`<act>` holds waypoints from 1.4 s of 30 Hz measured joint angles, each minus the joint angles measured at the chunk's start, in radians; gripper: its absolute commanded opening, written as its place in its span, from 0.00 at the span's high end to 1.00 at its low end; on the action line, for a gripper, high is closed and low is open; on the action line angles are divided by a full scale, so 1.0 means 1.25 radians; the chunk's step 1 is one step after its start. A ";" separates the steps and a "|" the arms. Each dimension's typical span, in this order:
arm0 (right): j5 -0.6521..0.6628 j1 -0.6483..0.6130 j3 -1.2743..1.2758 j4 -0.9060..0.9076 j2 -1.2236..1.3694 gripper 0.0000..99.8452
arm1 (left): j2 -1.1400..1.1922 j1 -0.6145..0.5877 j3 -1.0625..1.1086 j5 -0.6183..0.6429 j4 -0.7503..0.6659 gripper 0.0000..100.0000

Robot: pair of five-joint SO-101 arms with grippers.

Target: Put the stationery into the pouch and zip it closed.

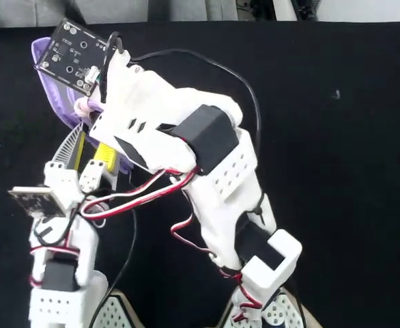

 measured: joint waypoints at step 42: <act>-0.047 -0.026 0.000 0.000 0.000 0.99 | 0.000 -0.023 0.090 -0.004 -0.158 0.90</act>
